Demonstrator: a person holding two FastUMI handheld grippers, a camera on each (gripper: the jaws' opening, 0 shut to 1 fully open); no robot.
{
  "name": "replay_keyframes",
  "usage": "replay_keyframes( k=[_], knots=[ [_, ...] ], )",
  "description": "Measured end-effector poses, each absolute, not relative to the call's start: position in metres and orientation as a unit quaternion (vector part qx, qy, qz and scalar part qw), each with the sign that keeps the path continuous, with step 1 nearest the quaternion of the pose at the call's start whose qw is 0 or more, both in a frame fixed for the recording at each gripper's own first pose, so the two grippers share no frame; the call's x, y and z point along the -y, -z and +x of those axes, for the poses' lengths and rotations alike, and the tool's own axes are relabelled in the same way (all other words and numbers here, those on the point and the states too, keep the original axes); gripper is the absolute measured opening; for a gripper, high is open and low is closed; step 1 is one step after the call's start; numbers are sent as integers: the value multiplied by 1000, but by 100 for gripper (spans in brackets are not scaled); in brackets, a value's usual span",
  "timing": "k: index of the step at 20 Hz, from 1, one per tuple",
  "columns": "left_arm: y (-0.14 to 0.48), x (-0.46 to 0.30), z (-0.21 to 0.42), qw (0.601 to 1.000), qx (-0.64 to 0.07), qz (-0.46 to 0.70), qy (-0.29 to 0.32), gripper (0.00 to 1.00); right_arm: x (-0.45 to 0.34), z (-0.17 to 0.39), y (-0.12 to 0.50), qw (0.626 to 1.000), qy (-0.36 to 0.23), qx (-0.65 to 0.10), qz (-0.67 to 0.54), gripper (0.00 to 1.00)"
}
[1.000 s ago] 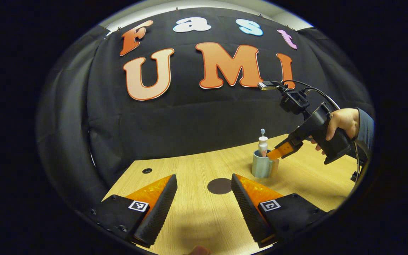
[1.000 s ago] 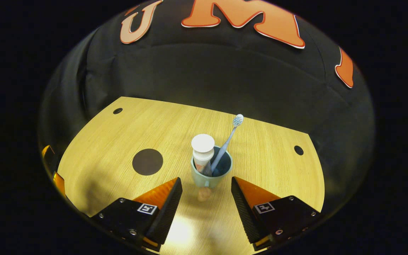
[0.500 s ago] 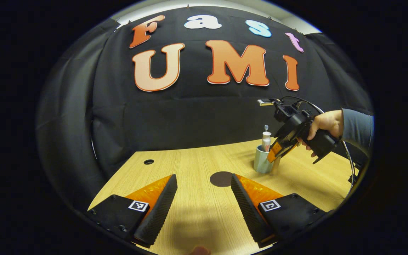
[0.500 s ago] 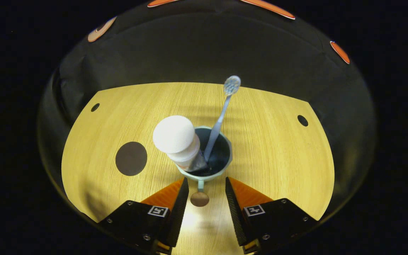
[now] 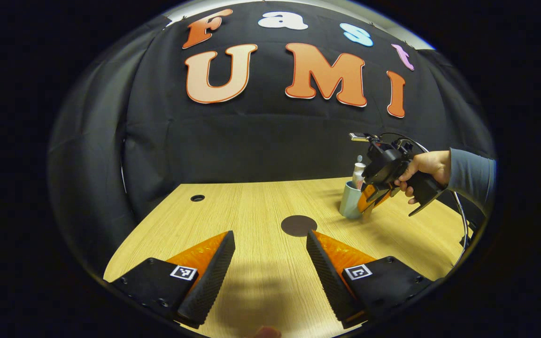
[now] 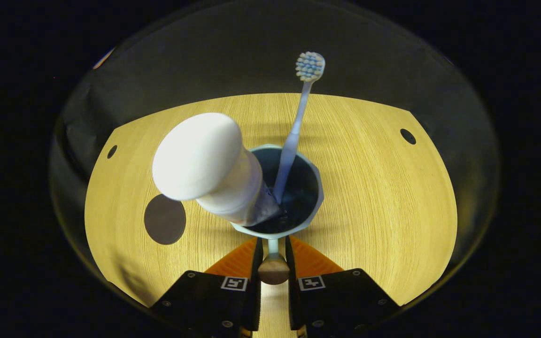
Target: Put the toothbrush and toothpaste on the desktop into the cup, then pick up the cup and place it on the coaster on the desktop.
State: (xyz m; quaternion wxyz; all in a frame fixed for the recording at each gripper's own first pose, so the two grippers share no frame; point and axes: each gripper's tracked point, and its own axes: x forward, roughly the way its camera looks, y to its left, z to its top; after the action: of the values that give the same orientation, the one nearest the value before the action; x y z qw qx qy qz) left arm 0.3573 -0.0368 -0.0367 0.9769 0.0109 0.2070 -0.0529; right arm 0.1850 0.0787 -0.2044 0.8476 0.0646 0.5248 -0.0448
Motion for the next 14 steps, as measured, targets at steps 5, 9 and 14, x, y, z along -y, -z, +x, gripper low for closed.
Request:
replay_keyframes(
  k=[5,9,14],
  knots=[
    [43,37,354,975,-217,4,53,98,-77,190,201,857,40,-512,46,20],
    [45,39,351,974,-219,-5,54,98,-77,199,194,871,20,-489,48,19],
    [43,45,348,974,-221,-5,53,99,-83,201,190,874,-23,-485,20,19]
  ],
)
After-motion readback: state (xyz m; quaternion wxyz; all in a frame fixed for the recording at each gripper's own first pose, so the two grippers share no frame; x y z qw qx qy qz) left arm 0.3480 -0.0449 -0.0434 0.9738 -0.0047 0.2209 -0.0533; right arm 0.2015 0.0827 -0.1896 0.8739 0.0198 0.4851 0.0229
